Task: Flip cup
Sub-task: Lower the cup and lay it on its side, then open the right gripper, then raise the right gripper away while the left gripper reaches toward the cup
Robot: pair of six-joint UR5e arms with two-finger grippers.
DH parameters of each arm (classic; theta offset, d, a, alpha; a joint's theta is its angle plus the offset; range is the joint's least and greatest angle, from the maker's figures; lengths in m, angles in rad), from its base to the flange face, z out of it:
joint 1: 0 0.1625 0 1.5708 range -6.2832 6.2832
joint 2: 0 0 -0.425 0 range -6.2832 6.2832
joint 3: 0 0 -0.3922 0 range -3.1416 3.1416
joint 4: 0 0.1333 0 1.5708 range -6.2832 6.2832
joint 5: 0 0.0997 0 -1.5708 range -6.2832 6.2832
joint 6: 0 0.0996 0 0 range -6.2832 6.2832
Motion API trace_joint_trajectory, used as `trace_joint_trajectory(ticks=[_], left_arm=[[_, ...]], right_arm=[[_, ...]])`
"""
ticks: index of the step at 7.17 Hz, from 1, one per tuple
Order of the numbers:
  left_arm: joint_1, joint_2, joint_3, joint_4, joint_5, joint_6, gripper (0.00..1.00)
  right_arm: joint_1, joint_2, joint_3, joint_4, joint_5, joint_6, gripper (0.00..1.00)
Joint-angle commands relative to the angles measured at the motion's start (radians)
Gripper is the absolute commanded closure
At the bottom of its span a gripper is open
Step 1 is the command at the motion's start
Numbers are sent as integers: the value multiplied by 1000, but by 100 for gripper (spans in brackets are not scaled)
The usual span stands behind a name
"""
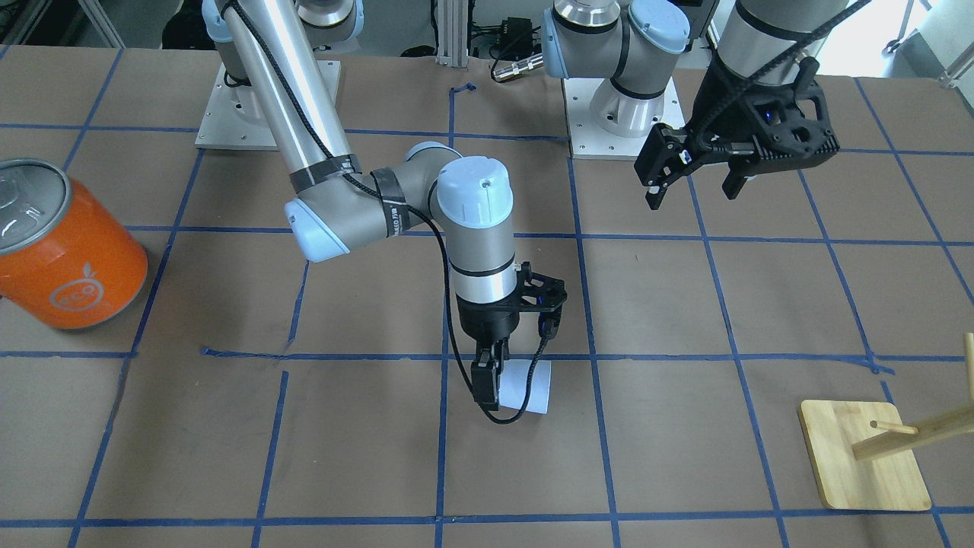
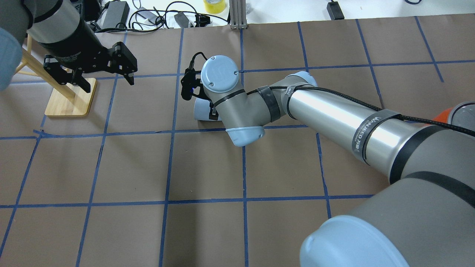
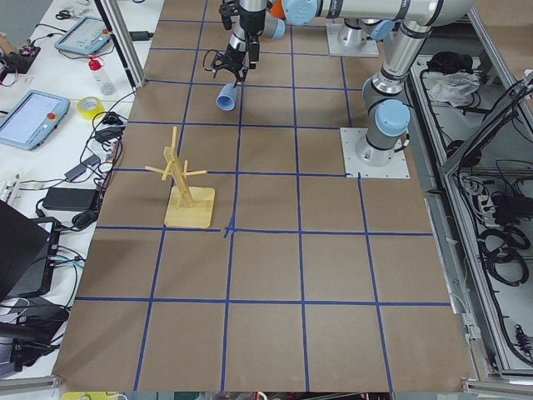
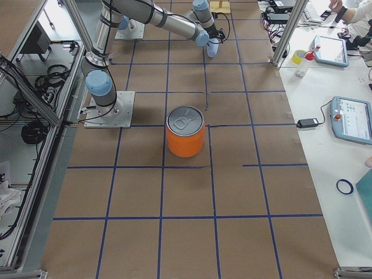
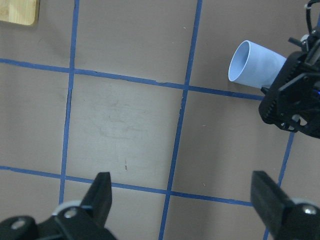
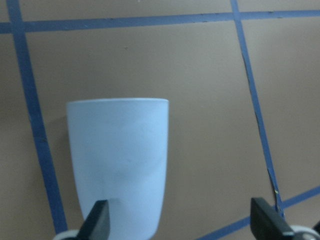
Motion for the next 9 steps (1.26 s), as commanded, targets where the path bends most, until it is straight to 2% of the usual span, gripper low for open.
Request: trace_joint_trajectory(ticks=[1, 2, 3, 4, 5, 6, 7, 8, 9], left_arm=[[52, -55, -7, 34, -167, 19, 0], [75, -107, -7, 45, -232, 60, 0], [86, -176, -10, 116, -259, 82, 0], [108, -252, -13, 169, -417, 83, 0], [143, -332, -16, 193, -531, 88, 0], [143, -404, -16, 220, -552, 99, 0], [143, -475, -22, 221, -587, 157, 0], [143, -519, -51, 223, -734, 184, 0], [143, -547, -94, 229, -822, 285, 0]], right_arm=[[-107, -108, -3, 157, 1, 50, 0], [-177, -169, 7, 261, 3, 87, 0], [-264, -190, 2, 317, 4, 114, 0], [-323, -260, 2, 430, 4, 229, 0], [-354, -321, 2, 481, 7, 420, 0], [-383, -358, 1, 511, 6, 614, 0], [-400, -381, 1, 558, 6, 717, 0], [-403, -416, 1, 613, -5, 742, 0], [-415, -440, -1, 649, -8, 744, 0]])
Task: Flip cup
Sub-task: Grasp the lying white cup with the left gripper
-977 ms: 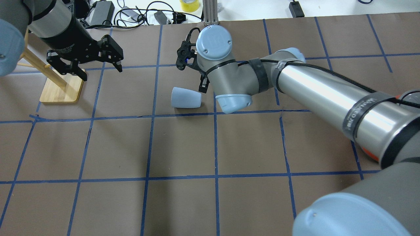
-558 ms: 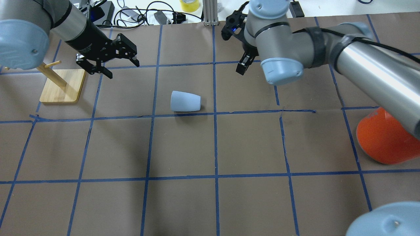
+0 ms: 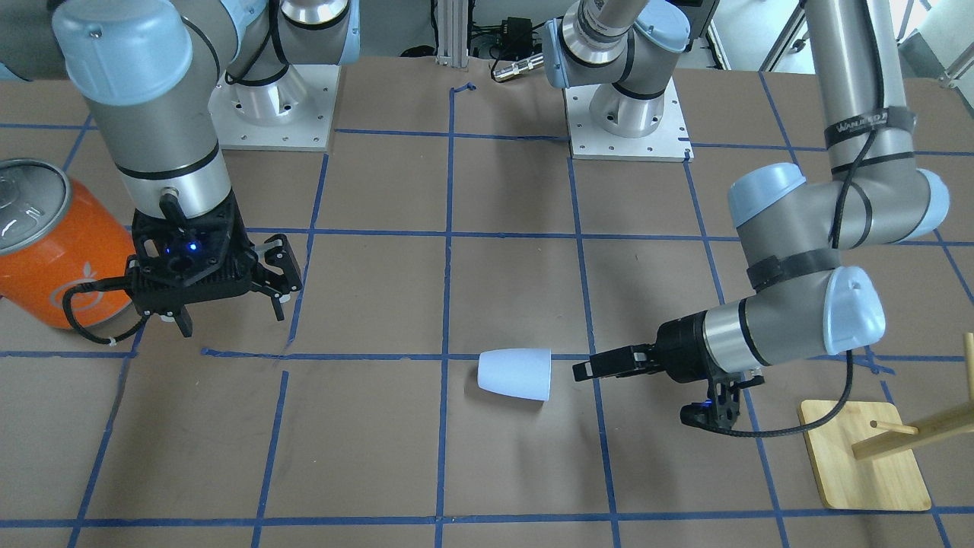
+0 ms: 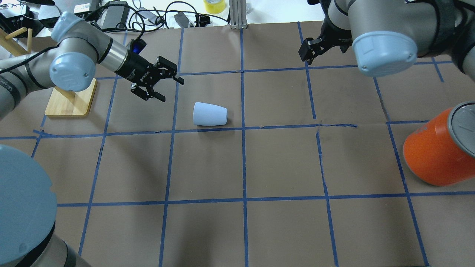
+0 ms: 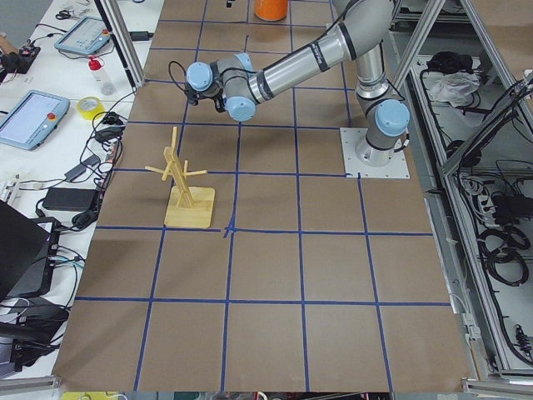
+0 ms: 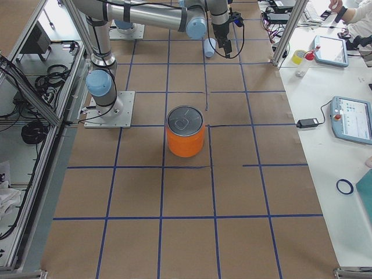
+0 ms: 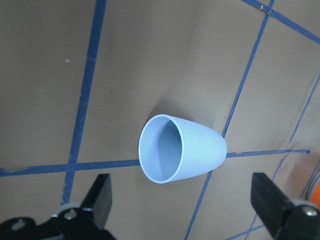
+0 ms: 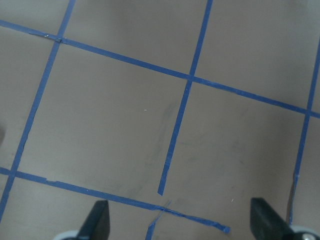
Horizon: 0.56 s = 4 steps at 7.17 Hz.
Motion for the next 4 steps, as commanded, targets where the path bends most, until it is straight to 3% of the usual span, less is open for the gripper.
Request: trace_joint_trajectory(ticks=[1, 2, 4], left_arm=[[1, -56, -81, 7, -182, 115, 0], [1, -72, -92, 7, -221, 124, 0], [-5, -106, -92, 10, -224, 170, 1]], right_arm=[[-29, -52, -1, 66, -6, 31, 0], [-47, -62, -1, 90, -10, 63, 0], [-74, -97, -1, 211, 0, 334, 0]])
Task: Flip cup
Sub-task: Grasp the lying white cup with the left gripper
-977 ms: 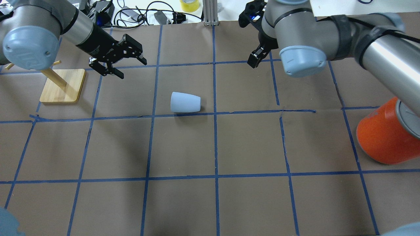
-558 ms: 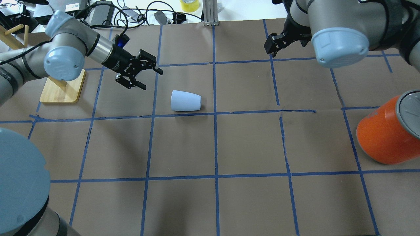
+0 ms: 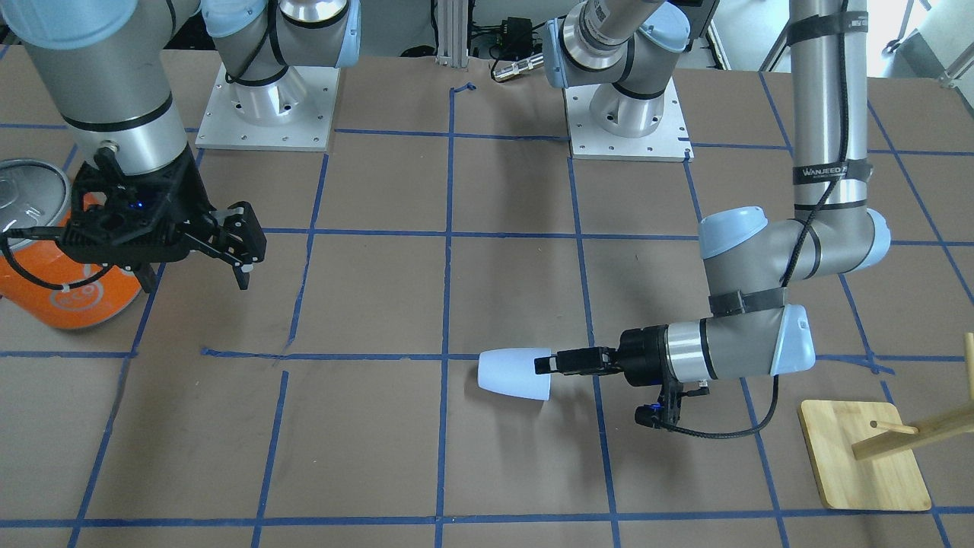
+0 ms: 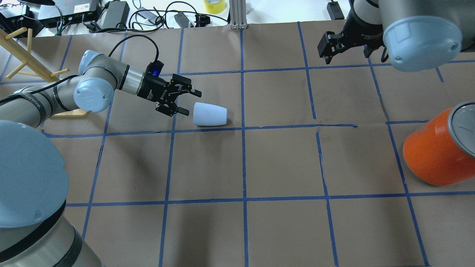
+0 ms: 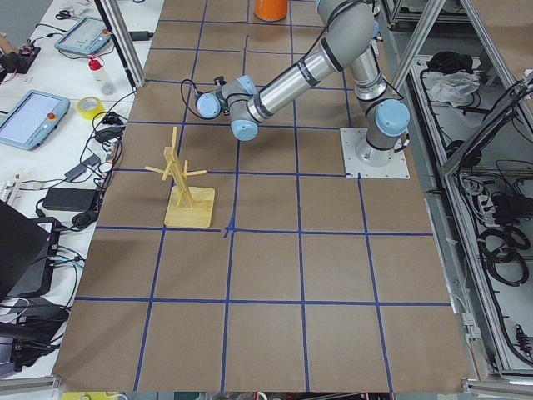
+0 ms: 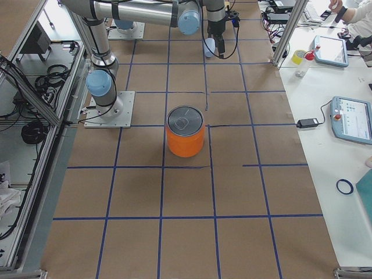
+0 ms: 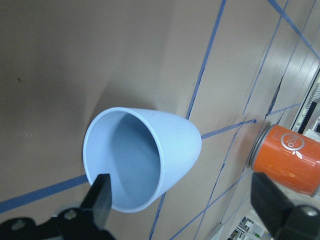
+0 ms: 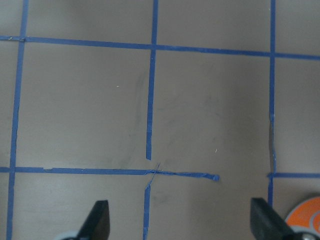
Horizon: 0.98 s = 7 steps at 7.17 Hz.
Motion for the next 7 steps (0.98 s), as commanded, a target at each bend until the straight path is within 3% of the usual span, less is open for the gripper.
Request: trace_joint_trajectory(ticks=[1, 3, 4, 7], left_arm=[[-18, -30, -3, 23, -9, 33, 44], [-41, -36, 0, 25, -104, 20, 93], [-41, -35, 8, 25, -112, -17, 100], [-41, 34, 104, 60, -101, -421, 100]], right_arm=[[-13, -21, 0, 59, 5, 131, 0], [-14, -26, 1, 56, 5, 140, 0], [-14, -24, 11, 65, 1, 139, 0], [-10, -24, 18, 59, 4, 139, 0]])
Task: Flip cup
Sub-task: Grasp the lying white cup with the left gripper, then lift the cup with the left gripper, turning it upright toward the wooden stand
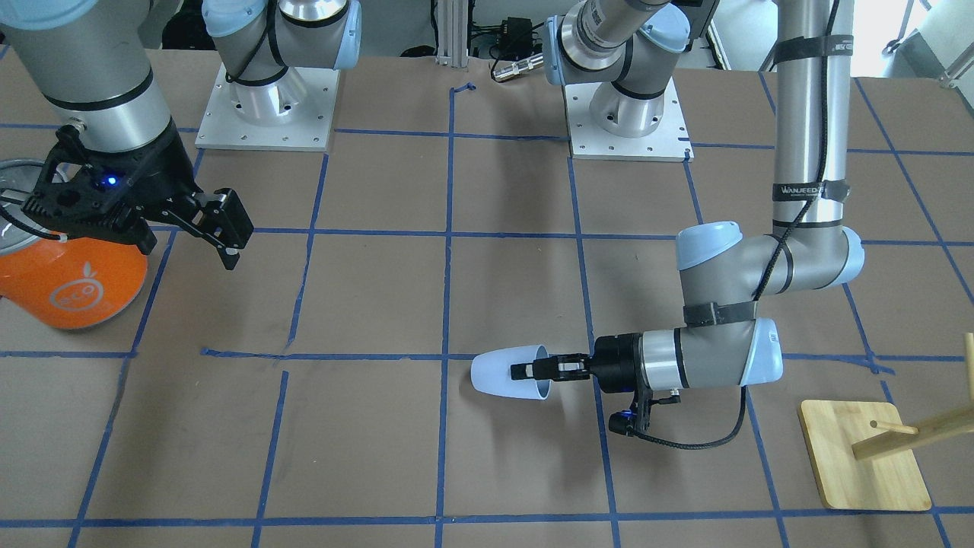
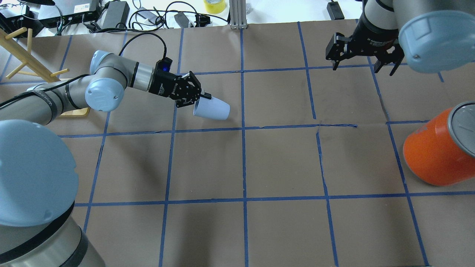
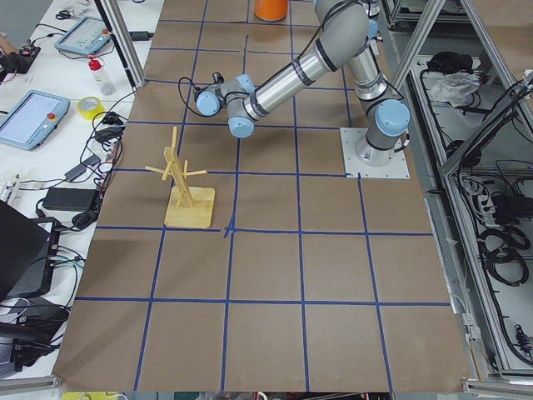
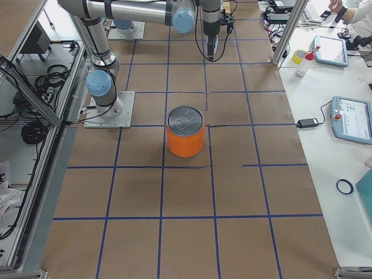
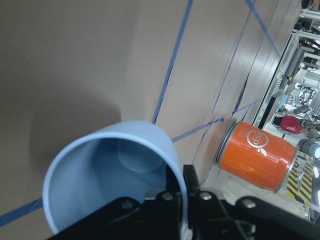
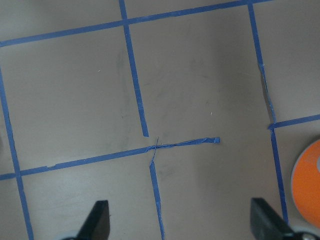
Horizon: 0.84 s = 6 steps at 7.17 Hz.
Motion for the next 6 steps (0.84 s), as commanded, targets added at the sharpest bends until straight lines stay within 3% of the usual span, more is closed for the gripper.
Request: trace_joint_trajectory(ticks=[1, 3, 4, 6], left_arm=[[0, 55, 127, 11, 53, -201, 100], [0, 56, 232, 27, 419, -182, 100], [-11, 48, 275, 43, 638, -90, 100], [-43, 27, 283, 95, 980, 234, 100]], right_arm=[[3, 4, 5, 2, 7, -1, 0], [6, -4, 2, 5, -5, 1, 0], [9, -9, -1, 7, 9, -1, 0], [33, -45, 2, 88, 10, -2, 0]])
